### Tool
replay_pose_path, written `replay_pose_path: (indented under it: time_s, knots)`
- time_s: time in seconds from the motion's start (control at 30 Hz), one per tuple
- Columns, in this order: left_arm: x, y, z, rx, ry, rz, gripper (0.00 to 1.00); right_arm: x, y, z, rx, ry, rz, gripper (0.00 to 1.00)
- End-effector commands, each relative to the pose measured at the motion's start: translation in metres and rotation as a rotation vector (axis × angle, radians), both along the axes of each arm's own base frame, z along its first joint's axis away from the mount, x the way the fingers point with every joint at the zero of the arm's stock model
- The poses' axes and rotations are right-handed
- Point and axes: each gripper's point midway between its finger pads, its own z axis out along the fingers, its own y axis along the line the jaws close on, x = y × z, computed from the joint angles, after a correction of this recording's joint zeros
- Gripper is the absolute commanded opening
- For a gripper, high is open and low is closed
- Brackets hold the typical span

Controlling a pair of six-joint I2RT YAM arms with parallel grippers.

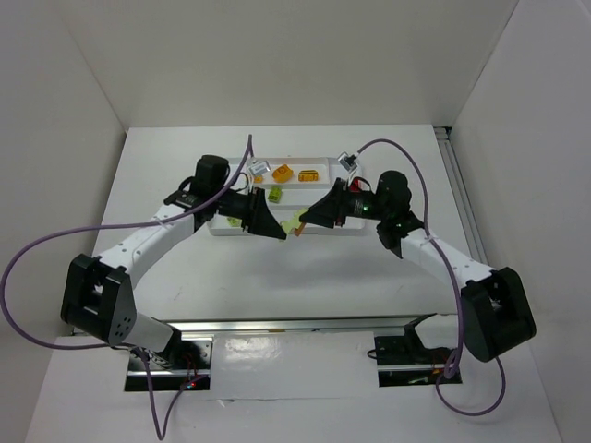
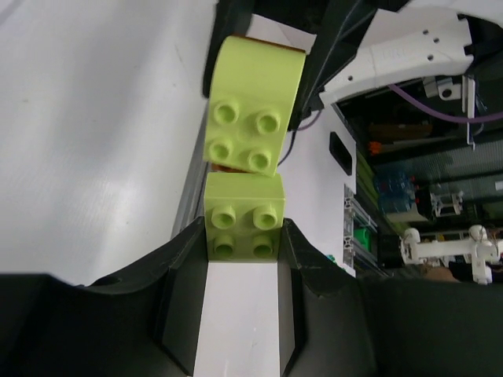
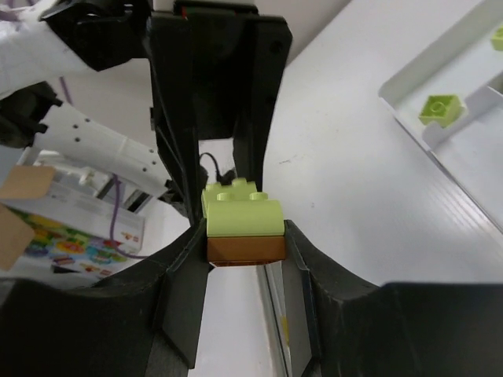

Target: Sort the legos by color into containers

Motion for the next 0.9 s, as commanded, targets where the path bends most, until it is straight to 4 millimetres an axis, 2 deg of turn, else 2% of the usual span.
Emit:
replay_pose_path:
  time_s: [0.0,0.03,0.17,0.2,0.23,0.27,0.3,0.33,0.4,0.43,0.47,0.53,0.6,0.63,0.67,0.73,0.77,0.83,0.87]
  knots:
    - [0.011,0.015,0.019,-0.022,-0.08,0.041,0.0,0.005,-0.01,-0.011,-0.088,-0.023,-0.083,0.12]
    - [0.014,0.017,0.018,-0.017,-0.082,0.058,0.0,0.007,-0.014,-0.01,-0.09,-0.035,-0.093,0.11]
    - [0.027,0.027,0.02,-0.003,-0.081,0.128,0.0,0.01,-0.022,-0.025,-0.146,-0.007,-0.164,0.11]
    - [0.032,0.03,0.017,0.014,-0.063,0.16,0.0,0.013,-0.025,-0.036,-0.18,0.025,-0.194,0.11]
    - [0.041,0.034,0.011,0.048,-0.063,0.214,0.0,0.015,-0.027,-0.036,-0.188,0.031,-0.216,0.11]
    - [0.048,0.038,0.003,0.077,-0.035,0.252,0.0,0.027,-0.034,-0.043,-0.221,0.038,-0.297,0.11]
    - [0.06,0.045,-0.005,0.133,-0.015,0.338,0.0,0.029,-0.039,-0.047,-0.253,0.062,-0.332,0.11]
    - [0.073,0.054,-0.013,0.183,0.002,0.404,0.0,0.032,-0.04,-0.047,-0.26,0.065,-0.35,0.11]
    - [0.096,0.073,-0.045,0.338,0.089,0.557,0.0,0.045,-0.056,-0.053,-0.311,0.094,-0.471,0.11]
    - [0.114,0.101,-0.065,0.514,0.103,0.712,0.0,0.049,-0.061,-0.048,-0.322,0.08,-0.505,0.11]
    - [0.125,0.118,-0.089,0.616,0.15,0.783,0.0,0.056,-0.071,-0.051,-0.348,0.085,-0.579,0.13]
    - [0.145,0.154,-0.113,0.766,0.14,0.927,0.0,0.056,-0.079,-0.043,-0.359,0.064,-0.622,0.14]
    - [0.161,0.163,-0.129,0.765,0.183,0.953,0.0,0.054,-0.084,-0.04,-0.372,0.052,-0.645,0.16]
    - [0.164,0.16,-0.133,0.756,0.213,0.956,0.0,0.056,-0.086,-0.038,-0.382,0.04,-0.653,0.16]
    - [0.168,0.159,-0.135,0.759,0.217,0.954,0.0,0.056,-0.086,-0.035,-0.388,0.033,-0.651,0.16]
    - [0.18,0.157,-0.133,0.741,0.221,0.972,0.0,0.057,-0.088,-0.046,-0.433,0.056,-0.647,0.16]
    - [0.186,0.161,-0.142,0.766,0.236,0.996,0.0,0.057,-0.088,-0.046,-0.433,0.056,-0.647,0.16]
    - [0.193,0.166,-0.146,0.802,0.24,1.015,0.0,0.058,-0.09,-0.046,-0.436,0.055,-0.656,0.16]
    - [0.202,0.171,-0.142,0.823,0.232,1.051,0.0,0.056,-0.09,-0.048,-0.437,0.056,-0.656,0.16]
